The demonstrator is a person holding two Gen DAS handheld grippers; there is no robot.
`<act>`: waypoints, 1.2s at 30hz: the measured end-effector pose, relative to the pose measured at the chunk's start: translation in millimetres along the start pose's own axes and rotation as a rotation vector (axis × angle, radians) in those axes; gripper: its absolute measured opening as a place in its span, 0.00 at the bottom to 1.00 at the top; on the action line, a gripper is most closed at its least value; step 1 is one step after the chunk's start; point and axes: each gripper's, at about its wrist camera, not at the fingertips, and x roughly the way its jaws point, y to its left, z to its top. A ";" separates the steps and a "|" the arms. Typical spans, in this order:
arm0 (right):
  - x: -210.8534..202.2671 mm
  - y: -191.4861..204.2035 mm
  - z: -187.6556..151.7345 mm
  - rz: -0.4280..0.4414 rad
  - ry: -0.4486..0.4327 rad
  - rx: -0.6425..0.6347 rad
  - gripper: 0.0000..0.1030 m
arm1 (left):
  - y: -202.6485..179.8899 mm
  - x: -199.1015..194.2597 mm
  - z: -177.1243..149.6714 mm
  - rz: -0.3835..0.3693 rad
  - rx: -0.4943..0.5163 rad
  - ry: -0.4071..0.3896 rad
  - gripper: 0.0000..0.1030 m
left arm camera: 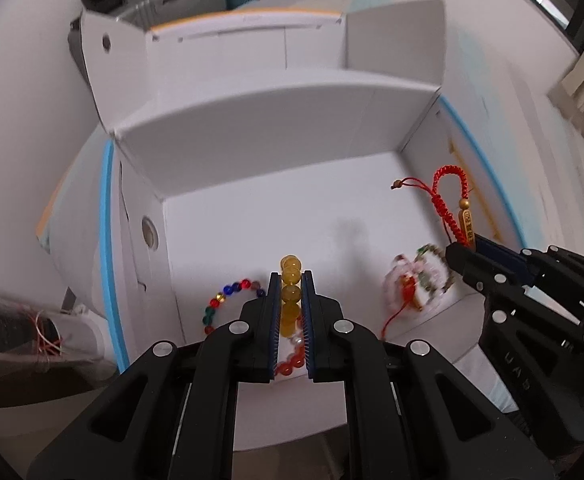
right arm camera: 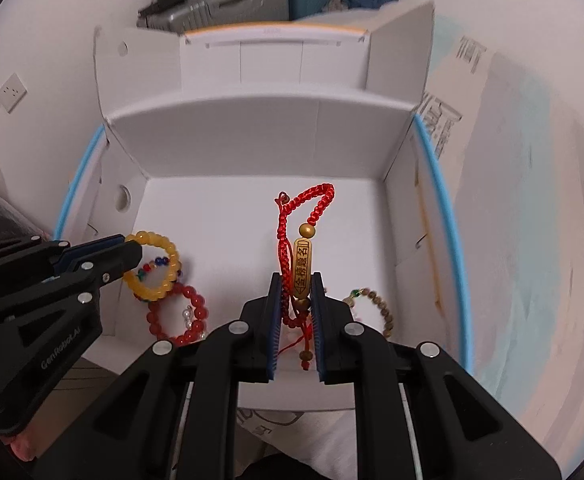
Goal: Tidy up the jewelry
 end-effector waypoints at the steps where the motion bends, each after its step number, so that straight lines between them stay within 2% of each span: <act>1: 4.8 0.7 -0.5 0.000 0.013 0.001 0.12 | 2.1 4.9 -1.1 -0.003 -0.002 0.011 0.08; 10: 46.2 4.3 -4.6 -0.005 0.122 0.013 0.12 | 11.2 33.5 -7.5 -0.011 -0.006 0.063 0.08; 16: 61.7 6.2 -5.7 0.000 0.163 0.022 0.13 | 18.0 42.1 -9.2 -0.012 -0.017 0.074 0.08; 19: 66.0 6.1 -6.0 -0.005 0.174 0.034 0.22 | 19.3 42.1 -11.1 0.000 -0.019 0.071 0.09; 20: 65.0 4.7 -5.2 -0.003 0.169 0.041 0.32 | 17.4 41.5 -10.4 0.002 -0.021 0.069 0.09; 24: 53.3 2.1 -6.0 -0.001 0.131 0.046 0.43 | 19.2 29.4 -14.5 0.024 -0.022 0.025 0.11; 26: 41.8 -0.6 -7.0 0.007 0.095 0.051 0.59 | 19.6 19.7 -17.0 0.032 -0.030 -0.008 0.22; 28: 25.4 -4.5 -10.1 -0.005 0.045 0.055 0.67 | 20.4 6.3 -22.7 0.044 -0.037 -0.056 0.45; 29: 15.1 -6.0 -12.3 -0.021 0.014 0.045 0.70 | 21.1 -1.7 -26.0 0.055 -0.046 -0.082 0.49; 31: -1.3 -10.0 -17.2 -0.033 -0.028 0.039 0.72 | 22.6 -16.2 -32.3 0.062 -0.068 -0.124 0.64; 36: -42.1 -16.3 -38.8 -0.046 -0.123 0.041 0.80 | 15.2 -53.2 -60.9 0.083 -0.101 -0.237 0.90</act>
